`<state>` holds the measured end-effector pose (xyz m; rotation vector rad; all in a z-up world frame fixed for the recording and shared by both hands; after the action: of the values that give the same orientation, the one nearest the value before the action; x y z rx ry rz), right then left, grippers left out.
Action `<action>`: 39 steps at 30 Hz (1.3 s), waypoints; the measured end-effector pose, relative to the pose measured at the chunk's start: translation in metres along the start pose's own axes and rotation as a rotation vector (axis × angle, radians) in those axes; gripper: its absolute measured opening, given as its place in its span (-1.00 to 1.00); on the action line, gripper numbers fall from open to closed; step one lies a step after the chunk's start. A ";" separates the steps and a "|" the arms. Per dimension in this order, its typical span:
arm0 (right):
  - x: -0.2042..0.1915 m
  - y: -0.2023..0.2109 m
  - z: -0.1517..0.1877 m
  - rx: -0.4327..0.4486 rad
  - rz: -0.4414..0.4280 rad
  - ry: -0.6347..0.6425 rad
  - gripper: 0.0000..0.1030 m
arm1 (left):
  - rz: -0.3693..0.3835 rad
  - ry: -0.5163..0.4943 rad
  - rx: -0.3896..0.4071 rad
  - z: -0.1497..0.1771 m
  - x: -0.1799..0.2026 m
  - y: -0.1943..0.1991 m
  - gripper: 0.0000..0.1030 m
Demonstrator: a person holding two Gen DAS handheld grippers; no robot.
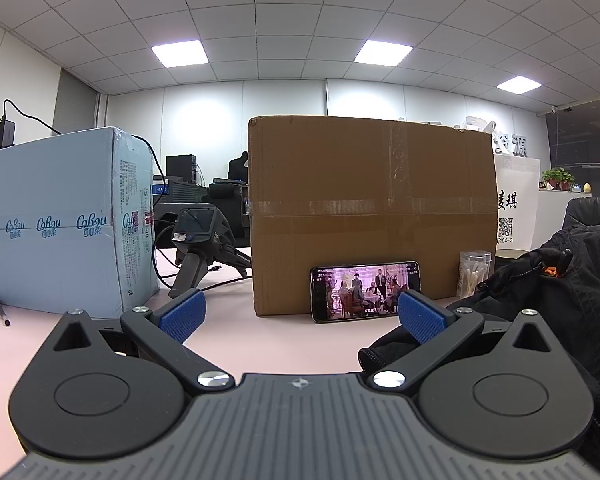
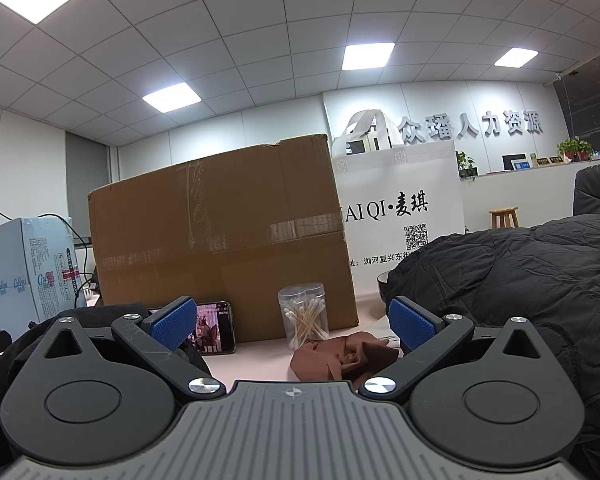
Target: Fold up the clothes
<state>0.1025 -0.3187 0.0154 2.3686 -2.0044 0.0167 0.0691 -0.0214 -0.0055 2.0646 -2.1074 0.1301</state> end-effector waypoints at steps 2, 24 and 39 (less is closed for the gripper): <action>0.000 0.000 0.000 -0.001 0.000 0.000 1.00 | 0.001 0.000 0.000 0.000 0.000 0.000 1.00; 0.000 0.000 0.000 -0.001 0.001 0.000 1.00 | 0.003 -0.001 -0.001 0.000 0.001 0.000 1.00; 0.000 0.000 0.000 -0.007 -0.006 -0.007 1.00 | 0.002 0.003 -0.010 0.001 0.000 0.000 1.00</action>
<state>0.1028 -0.3188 0.0150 2.3734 -1.9971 0.0015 0.0691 -0.0215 -0.0063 2.0555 -2.1035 0.1221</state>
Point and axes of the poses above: each gripper's, at about its wrist camera, not at the fingertips, and y roughly against the way its jaws point, x to its right, z to its underside, the point moved 10 cm from there along -y, roughly the way its jaws point, and after that the axes turned 13 degrees about y, right-handed, at the moved point
